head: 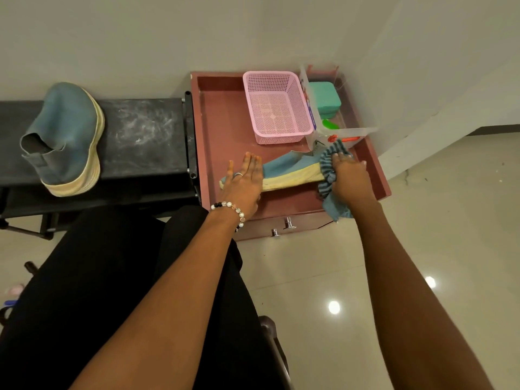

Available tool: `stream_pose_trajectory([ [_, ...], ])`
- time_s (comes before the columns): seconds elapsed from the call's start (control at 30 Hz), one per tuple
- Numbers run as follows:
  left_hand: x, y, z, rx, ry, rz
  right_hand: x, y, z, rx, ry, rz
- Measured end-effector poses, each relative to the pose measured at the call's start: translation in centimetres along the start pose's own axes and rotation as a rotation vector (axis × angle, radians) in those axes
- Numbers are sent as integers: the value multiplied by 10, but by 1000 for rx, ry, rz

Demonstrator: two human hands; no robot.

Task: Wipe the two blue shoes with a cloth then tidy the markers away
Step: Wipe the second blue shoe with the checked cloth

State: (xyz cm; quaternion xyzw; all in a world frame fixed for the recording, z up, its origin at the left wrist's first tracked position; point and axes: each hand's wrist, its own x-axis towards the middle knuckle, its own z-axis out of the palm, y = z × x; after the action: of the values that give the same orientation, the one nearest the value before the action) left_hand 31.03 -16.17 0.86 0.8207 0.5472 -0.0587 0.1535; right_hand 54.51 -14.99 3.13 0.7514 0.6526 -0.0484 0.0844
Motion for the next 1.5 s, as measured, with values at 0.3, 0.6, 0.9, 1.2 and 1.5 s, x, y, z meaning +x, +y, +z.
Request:
stream_pose_trajectory([
  [0.3,0,1,6,4,-2,39,-31,-15,12,127,-48,206],
  [0.6,1,2,4,0,-12,41,-39,-50,31,113,152,-162],
  [0.9,2,2,6,13,-7,33,6,11,-1,225,-23,216],
  [1.2,-1,7,7,25,-16,47,-39,-81,21,231,34,175],
  [1.5,-1,4,7,1,-18,86,-68,-76,46,187,181,-408],
])
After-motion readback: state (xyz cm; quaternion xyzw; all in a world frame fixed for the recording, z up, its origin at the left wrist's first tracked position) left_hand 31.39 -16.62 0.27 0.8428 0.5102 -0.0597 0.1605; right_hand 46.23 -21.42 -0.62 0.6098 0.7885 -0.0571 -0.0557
